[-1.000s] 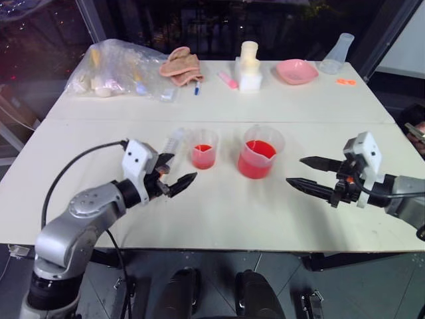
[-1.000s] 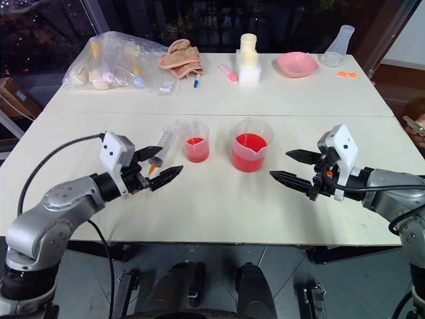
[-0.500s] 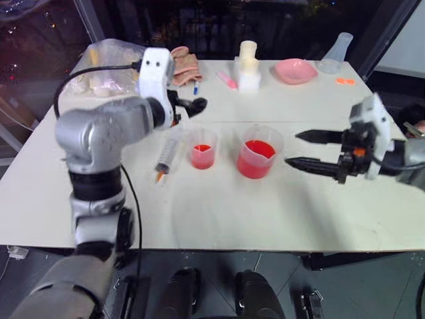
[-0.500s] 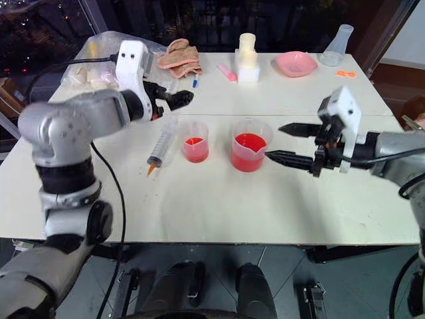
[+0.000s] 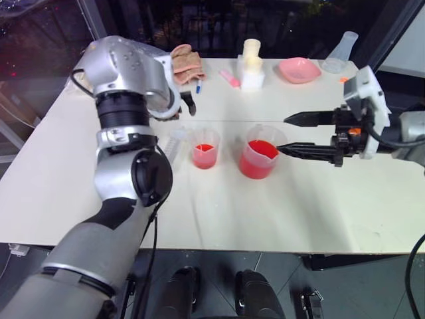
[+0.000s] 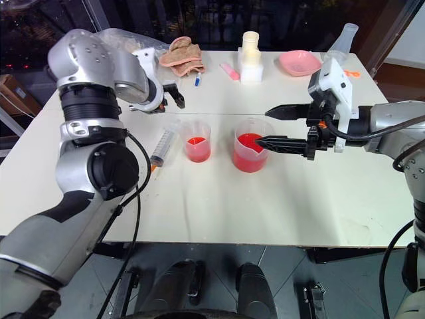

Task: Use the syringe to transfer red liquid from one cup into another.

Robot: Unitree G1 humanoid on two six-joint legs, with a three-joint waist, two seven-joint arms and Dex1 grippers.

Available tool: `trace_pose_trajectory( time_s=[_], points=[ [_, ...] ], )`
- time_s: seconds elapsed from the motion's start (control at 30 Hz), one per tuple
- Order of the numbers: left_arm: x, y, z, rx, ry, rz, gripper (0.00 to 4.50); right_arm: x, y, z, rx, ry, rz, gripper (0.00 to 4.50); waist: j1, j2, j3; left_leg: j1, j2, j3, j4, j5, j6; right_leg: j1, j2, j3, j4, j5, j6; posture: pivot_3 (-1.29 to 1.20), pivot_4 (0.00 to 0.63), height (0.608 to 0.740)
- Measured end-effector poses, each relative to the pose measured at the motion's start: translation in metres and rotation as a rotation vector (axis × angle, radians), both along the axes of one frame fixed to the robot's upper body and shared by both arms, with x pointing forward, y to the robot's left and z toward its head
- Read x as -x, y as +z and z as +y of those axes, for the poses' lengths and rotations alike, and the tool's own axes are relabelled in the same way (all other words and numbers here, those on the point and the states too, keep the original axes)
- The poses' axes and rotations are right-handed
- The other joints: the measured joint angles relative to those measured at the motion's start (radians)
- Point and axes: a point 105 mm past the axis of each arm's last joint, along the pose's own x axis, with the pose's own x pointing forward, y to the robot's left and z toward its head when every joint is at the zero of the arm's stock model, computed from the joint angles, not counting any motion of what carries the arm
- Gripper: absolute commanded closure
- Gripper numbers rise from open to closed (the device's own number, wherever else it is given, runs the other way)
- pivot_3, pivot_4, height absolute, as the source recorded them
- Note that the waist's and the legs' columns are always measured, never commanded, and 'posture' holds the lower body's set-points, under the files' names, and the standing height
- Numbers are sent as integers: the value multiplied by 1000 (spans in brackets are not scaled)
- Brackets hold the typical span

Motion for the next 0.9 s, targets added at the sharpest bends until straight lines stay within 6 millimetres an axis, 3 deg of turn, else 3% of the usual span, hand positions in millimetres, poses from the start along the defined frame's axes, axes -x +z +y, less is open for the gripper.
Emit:
trace_pose_trajectory(
  time_s=[0.23, 0.47, 0.9],
  points=[
    [7, -18, 5, -130, 3, 152, 19, 1, -3, -1, -3, -14, -3, 654, 0, 0, 0, 0, 0, 0, 0, 0, 0, -1, 0, 0, 1, 0, 0, 0, 150, 740],
    [1, -28, 17, -179, 31, 158, 19, 3, -6, -2, -10, -48, -6, 654, 0, 0, 0, -1, 0, 0, 0, 0, 0, -1, -1, 0, 1, 0, 0, 0, 150, 740],
    [-9, -44, 19, -246, 14, 120, 19, 9, -6, -5, -30, -94, -12, 654, -1, 0, 0, -1, 0, 0, 0, 0, 0, -2, -1, 2, 1, 0, 0, 0, 150, 740]
  ],
)
